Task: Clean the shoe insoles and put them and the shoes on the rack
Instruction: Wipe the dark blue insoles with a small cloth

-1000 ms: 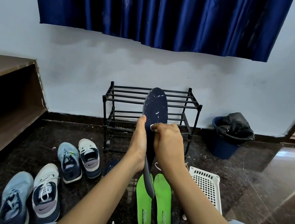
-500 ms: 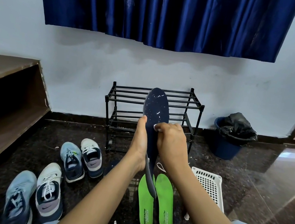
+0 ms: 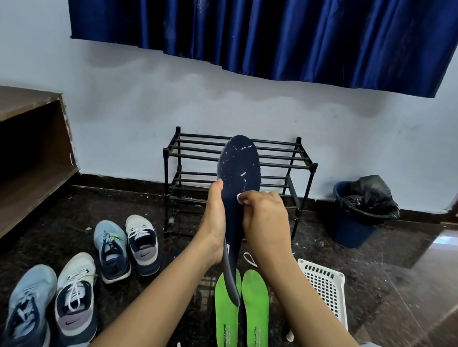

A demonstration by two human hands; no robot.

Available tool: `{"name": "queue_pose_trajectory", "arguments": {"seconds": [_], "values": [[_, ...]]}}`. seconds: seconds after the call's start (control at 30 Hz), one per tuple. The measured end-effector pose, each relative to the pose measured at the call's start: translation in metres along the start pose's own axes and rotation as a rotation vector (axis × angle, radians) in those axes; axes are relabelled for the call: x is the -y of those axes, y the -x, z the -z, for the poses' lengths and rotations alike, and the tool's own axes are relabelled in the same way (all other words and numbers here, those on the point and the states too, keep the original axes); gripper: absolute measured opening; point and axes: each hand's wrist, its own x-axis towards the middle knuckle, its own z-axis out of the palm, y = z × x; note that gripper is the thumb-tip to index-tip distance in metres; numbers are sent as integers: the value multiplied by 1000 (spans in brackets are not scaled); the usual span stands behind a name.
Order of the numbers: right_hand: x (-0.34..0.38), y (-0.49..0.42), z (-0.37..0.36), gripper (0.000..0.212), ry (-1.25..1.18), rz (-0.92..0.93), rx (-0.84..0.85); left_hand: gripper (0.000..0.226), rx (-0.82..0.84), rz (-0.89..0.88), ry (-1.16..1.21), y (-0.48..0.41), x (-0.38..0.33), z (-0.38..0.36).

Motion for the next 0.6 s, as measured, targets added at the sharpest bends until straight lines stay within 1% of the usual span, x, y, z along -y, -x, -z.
{"name": "queue_pose_trajectory", "arguments": {"seconds": [0.1,0.23,0.3,0.47,0.6], "values": [[2,2,0,23,9,18,-8,56,12,-14,16,0,-3,-1],[8,14,-6,25,27,85,73,62,-20,-38,18,-3,-8,7],[9,16,-7,25,29,98,87,65,-25,-32,3,-4,-7,9],[-2,3,-1,24,33,31,-4,72,-51,-13,-28,-11,2,5],[-6,-2,4,23,13,-18,-32,71,-79,-12,-34,-14,7,5]]}}
